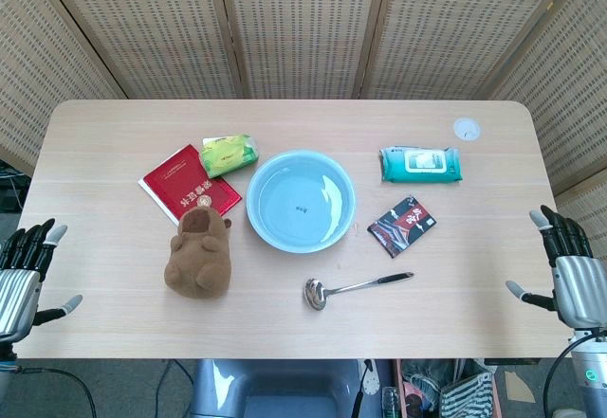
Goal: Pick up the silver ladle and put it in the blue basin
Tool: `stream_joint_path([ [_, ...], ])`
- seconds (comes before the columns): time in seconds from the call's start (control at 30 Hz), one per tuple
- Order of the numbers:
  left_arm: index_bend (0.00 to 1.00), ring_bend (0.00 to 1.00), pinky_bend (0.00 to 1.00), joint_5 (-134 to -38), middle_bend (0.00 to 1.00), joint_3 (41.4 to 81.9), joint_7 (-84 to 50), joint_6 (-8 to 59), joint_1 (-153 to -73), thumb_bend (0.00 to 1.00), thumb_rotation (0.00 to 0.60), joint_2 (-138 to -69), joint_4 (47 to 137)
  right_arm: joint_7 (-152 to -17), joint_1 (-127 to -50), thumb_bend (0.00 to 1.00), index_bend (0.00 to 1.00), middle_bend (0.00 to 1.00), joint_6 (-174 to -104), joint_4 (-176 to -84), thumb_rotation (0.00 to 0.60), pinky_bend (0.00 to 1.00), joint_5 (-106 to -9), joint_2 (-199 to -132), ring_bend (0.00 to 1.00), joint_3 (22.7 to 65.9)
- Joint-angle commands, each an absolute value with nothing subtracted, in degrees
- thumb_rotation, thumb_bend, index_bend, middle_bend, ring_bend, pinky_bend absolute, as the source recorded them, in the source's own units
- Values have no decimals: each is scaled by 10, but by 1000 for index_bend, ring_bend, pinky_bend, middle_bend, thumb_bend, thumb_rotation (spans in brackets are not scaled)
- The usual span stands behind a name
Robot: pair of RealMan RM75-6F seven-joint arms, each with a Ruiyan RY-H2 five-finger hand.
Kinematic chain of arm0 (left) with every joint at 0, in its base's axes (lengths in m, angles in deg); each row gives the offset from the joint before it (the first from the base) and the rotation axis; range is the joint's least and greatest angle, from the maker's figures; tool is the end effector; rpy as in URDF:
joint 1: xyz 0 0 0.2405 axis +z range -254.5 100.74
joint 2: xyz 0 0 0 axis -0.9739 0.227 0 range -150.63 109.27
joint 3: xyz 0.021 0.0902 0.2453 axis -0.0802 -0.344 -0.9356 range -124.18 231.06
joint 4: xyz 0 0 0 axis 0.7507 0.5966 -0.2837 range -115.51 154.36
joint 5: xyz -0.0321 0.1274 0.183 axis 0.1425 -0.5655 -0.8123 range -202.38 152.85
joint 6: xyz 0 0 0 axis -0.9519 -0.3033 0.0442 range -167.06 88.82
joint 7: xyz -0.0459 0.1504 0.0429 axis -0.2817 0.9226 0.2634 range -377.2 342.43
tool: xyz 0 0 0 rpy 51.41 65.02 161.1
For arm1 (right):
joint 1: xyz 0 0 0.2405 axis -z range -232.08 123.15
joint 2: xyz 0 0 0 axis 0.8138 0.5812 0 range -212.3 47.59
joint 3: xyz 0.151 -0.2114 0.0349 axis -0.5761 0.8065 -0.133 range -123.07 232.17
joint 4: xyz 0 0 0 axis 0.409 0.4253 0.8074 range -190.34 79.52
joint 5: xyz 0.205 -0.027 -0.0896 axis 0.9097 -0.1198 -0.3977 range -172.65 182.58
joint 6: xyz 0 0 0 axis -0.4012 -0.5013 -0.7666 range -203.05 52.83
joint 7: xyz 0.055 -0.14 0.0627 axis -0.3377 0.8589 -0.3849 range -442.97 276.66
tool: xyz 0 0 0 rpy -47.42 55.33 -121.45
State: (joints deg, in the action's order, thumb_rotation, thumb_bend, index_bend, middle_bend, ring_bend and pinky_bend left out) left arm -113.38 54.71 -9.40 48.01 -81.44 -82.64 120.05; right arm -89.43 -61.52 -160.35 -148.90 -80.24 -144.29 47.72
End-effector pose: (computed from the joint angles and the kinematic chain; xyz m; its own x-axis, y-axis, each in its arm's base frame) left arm -0.2890 0.1914 0.1455 0.4290 -0.0033 0.9033 0.9018 -0.0560 -0.4285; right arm -0.3074 -0.2286 0.1707 0.2995 0.0817 0.9506 -0.9516 -0.0457 0.3038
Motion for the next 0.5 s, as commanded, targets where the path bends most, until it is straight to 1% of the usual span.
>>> stream_joint_path([
  [0.03, 0, 0, 0, -1134, 0, 547, -94, 480, -815, 0, 600, -826, 1201, -894, -615, 0, 17, 0, -1603, -1489, 600, 0, -802, -1443, 0, 477],
  [0.27, 0, 0, 0, -1133, 0, 547, -92, 481, -813, 0, 600, -828, 1200, -895, -617, 0, 17, 2, -1598, -1489, 600, 1, -803, -1441, 1, 479],
  [0.33, 0, 0, 0, -1132, 0, 545, -90, 479, -812, 0, 600, -828, 1201, -889, -618, 0, 17, 82, -1597, -1488, 600, 41, -807, -1442, 78, 481],
  [0.37, 0, 0, 0, -1132, 0, 545, -89, 477, -813, 0, 600, -828, 1201, -887, -619, 0, 17, 179, -1598, -1487, 600, 108, -809, -1444, 177, 480],
  [0.4, 0, 0, 0, -1131, 0, 545, -87, 476, -813, 0, 600, -829, 1200, -884, -623, 0, 17, 297, -1600, -1481, 600, 233, -819, -1450, 296, 481],
  [0.43, 0, 0, 0, -1129, 0, 546, -85, 475, -814, 0, 600, -830, 1199, -880, -627, 0, 17, 370, -1601, -1474, 600, 343, -829, -1456, 367, 482],
  [0.5, 0, 0, 0, -1124, 0, 550, -82, 473, -816, 0, 600, -833, 1199, -866, -635, 0, 17, 560, -1602, -1456, 600, 681, -850, -1470, 534, 485],
])
